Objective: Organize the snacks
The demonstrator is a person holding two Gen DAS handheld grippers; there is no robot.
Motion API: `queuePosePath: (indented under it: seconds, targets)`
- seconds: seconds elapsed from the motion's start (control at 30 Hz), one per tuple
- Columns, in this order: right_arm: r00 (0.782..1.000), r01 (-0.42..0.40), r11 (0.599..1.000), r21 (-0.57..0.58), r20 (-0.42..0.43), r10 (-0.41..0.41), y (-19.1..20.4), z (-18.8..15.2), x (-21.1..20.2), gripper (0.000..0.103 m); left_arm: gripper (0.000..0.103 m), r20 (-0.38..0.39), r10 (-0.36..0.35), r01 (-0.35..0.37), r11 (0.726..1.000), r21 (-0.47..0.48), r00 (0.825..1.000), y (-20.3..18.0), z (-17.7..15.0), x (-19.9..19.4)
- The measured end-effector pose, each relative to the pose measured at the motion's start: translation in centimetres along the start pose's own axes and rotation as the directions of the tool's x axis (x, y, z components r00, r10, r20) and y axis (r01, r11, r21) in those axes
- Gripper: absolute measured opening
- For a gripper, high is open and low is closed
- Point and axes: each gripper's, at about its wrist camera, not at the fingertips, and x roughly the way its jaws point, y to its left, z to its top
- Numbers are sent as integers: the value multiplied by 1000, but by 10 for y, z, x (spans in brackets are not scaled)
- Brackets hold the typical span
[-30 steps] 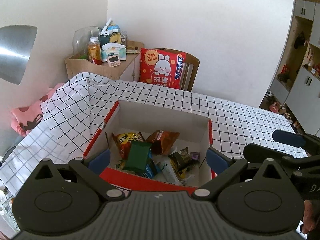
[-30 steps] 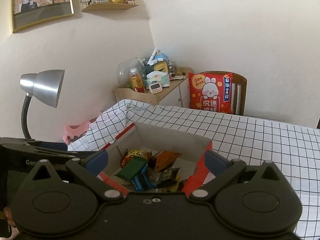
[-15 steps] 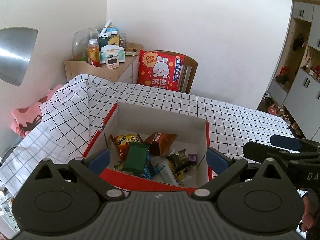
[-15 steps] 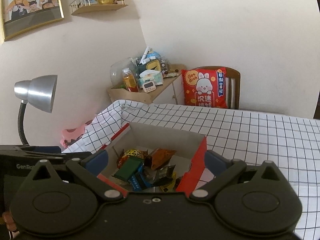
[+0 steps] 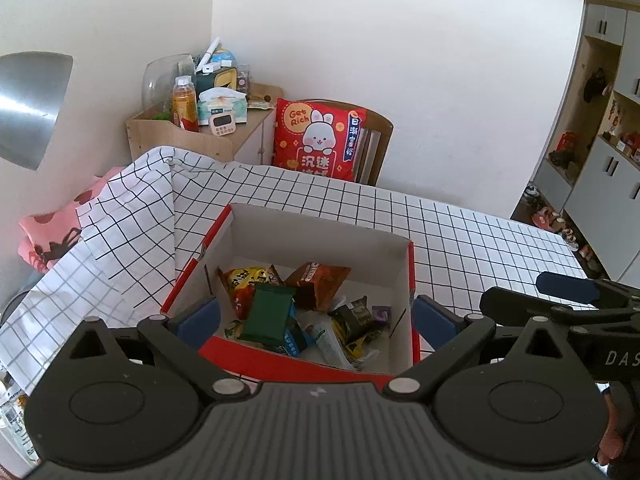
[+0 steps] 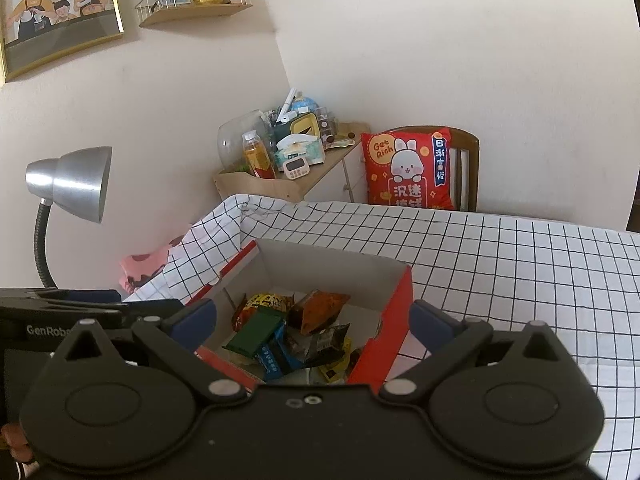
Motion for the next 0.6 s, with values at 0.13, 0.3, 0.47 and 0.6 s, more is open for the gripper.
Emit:
queuePosePath:
  seconds: [0.13,0.3,0.47,0.6]
  targets:
    - [1000,8,1000,-1,-2,-8,0,0,1,103,103,0,-7,7,1000,3,1000,-2,0,-1]
    - [1000,20,1000,-2,-1,-20,-2,0,1,103,103,2,-14,14,1000,1,1000,-2,0,-3]
    - [1000,28,1000,2,3,-28,-3,1,0,103,103,6,-11,11,1000,8,1000,-4,0,-4]
    - [1000,28,1000,3,0,-28,-2,1,1,103,103,3,-12,12,1000,6,1000,-5,-1,-5]
